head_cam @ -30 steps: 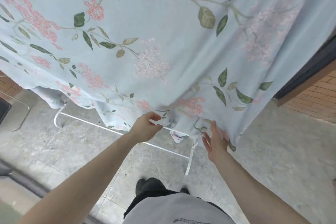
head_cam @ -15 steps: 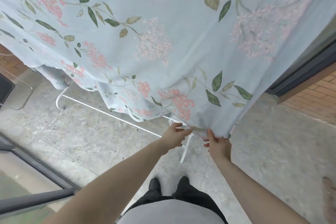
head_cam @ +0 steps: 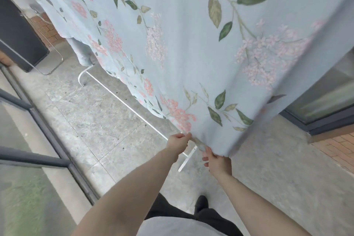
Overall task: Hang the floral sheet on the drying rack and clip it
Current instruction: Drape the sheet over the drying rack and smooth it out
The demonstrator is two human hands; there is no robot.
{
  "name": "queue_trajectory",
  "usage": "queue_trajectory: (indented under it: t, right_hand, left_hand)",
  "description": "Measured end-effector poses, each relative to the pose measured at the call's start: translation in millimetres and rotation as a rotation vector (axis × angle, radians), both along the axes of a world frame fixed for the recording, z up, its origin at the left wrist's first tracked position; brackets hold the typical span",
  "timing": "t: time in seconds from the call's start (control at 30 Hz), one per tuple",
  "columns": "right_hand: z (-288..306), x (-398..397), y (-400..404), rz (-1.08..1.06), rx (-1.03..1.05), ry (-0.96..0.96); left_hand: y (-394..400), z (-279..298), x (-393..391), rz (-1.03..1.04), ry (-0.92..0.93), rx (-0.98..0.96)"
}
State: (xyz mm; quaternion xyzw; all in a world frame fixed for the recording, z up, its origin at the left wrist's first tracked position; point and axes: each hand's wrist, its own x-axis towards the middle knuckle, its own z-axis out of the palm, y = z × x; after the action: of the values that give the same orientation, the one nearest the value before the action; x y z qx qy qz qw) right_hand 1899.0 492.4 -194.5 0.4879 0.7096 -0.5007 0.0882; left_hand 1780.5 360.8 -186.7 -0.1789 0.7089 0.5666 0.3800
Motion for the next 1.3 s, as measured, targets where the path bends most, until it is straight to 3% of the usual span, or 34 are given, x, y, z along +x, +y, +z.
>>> queue_trajectory:
  t: [0.43, 0.63, 0.9, 1.2, 1.3]
  right_hand:
    - [-43, 3, 51, 0.099, -0.066, -0.080]
    - [-77, -4, 45, 0.101, -0.103, -0.047]
    - [-97, 1, 41, 0.119, -0.101, -0.154]
    - [-42, 38, 39, 0.182, -0.167, -0.150]
    - [19, 33, 49, 0.218, 0.026, 0.078]
  left_hand:
    - [44, -44, 27, 0.165, 0.021, -0.172]
    - [44, -74, 15, 0.145, 0.005, -0.201]
    - [43, -97, 14, 0.028, 0.003, -0.288]
    - [5, -20, 28, 0.056, 0.014, -0.230]
    - [-12, 21, 40, 0.052, 0.111, -0.191]
